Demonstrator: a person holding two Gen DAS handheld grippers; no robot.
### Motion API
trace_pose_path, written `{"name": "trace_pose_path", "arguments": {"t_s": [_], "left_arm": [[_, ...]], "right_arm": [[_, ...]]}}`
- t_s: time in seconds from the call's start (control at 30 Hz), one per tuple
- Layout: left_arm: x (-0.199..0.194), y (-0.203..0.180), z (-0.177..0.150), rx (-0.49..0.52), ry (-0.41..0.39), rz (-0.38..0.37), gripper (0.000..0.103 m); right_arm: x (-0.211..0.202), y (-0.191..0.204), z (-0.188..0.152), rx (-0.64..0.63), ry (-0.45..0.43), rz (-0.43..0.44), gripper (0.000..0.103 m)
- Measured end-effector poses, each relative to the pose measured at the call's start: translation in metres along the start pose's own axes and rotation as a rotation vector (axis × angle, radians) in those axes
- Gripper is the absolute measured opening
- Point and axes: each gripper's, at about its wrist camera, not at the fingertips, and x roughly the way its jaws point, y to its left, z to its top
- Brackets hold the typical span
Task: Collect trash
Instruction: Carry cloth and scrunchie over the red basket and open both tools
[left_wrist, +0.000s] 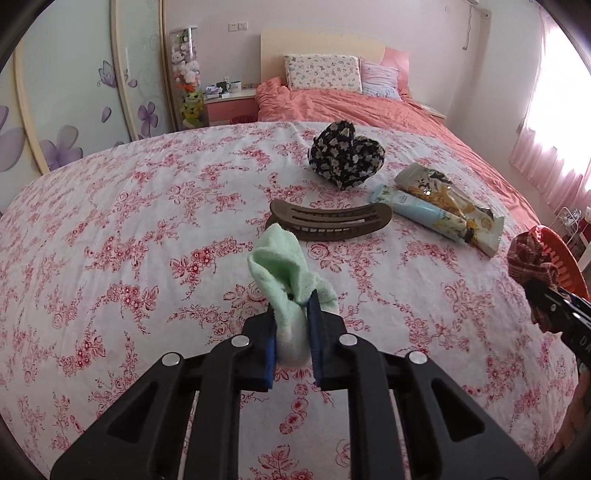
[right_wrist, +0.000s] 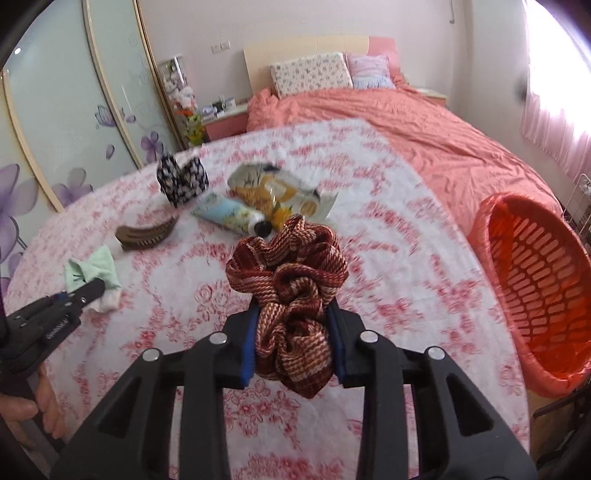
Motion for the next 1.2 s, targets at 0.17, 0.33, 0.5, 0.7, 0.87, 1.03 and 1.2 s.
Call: {"name": "trace_pose_path", "arguments": {"t_s": [0.17,0.33,0.5,0.7,0.87,1.03,1.2], "left_arm": [[-0.021,-0.009,0.006,-0.009,-0.032,-0.034,0.015],[-0.048,-0.029,0.014,0.016,-0.083,-0.074,0.015],[-0.071,-0.060,0.019,0.059,-0.118,-0.121,0.015],[-0.091,-0.114,0.023,0.116,-0.141,-0.223,0.015],[-0.098,-0.165,0.025,0.177,-0.152,-0.324,0.015],[-0.095,-0.222,0.029,0.255,-0.149,-0.435,0.015],[-0.079,-0.273,0.033,0.322,-0.127,-0.523,0.015]], "right_arm": [[-0.025,-0.010,0.004,0.014,-0.041,-0.005,0.032],[-0.052,-0.025,0.007,0.038,-0.094,-0.019,0.032],[-0.085,-0.047,0.006,0.064,-0.170,-0.047,0.032],[-0.121,-0.090,0.004,0.138,-0.251,-0.102,0.032],[-0.140,-0.132,0.005,0.204,-0.292,-0.152,0.032],[-0.153,-0.183,0.006,0.299,-0.318,-0.177,0.032],[-0.154,-0.225,0.007,0.367,-0.330,-0.183,0.032]]}}
